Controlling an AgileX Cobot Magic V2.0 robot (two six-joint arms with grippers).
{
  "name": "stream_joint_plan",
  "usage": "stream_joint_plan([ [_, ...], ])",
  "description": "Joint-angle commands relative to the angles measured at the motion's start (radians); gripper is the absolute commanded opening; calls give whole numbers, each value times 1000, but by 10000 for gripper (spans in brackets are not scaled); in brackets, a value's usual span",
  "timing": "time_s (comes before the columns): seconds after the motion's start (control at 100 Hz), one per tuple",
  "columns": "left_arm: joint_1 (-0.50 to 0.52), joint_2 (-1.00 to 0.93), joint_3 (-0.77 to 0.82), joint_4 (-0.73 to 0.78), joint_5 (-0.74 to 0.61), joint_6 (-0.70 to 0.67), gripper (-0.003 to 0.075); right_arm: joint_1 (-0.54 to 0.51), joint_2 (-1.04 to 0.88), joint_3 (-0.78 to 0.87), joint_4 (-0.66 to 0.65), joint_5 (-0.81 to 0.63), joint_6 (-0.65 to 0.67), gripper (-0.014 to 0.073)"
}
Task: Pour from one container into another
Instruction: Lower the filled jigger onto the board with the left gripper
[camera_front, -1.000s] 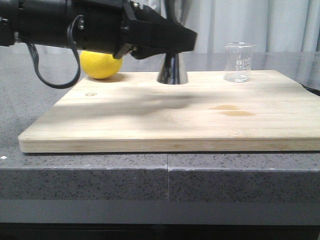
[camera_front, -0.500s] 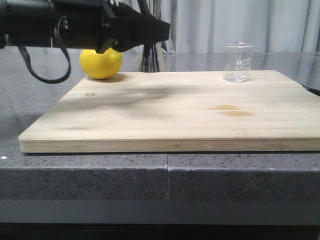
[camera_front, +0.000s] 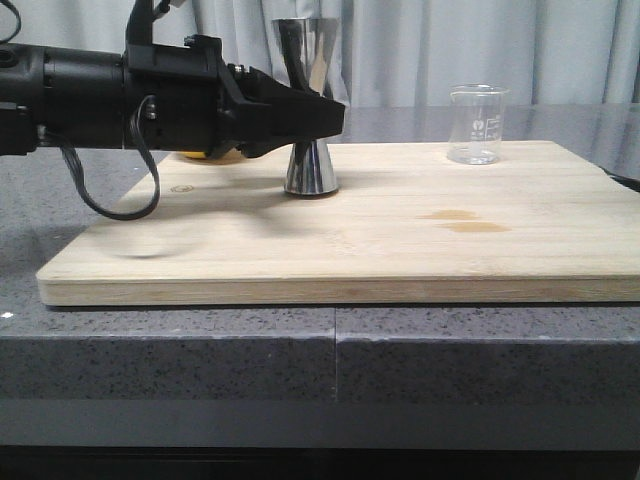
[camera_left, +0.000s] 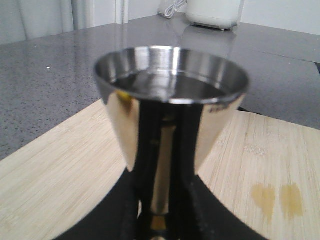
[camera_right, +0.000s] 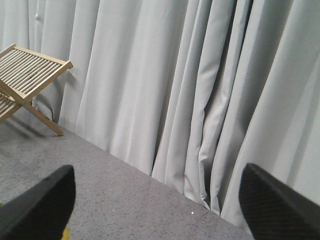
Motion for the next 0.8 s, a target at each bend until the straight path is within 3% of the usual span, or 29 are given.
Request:
stream_joint_plan([
  [0.0, 3, -40, -30, -59, -81, 10, -21, -7, -27, -25, 27, -36, 9, 602],
  [0.79, 3, -3, -30, -57, -110, 14, -20, -7, -27, -25, 28, -36, 9, 601],
])
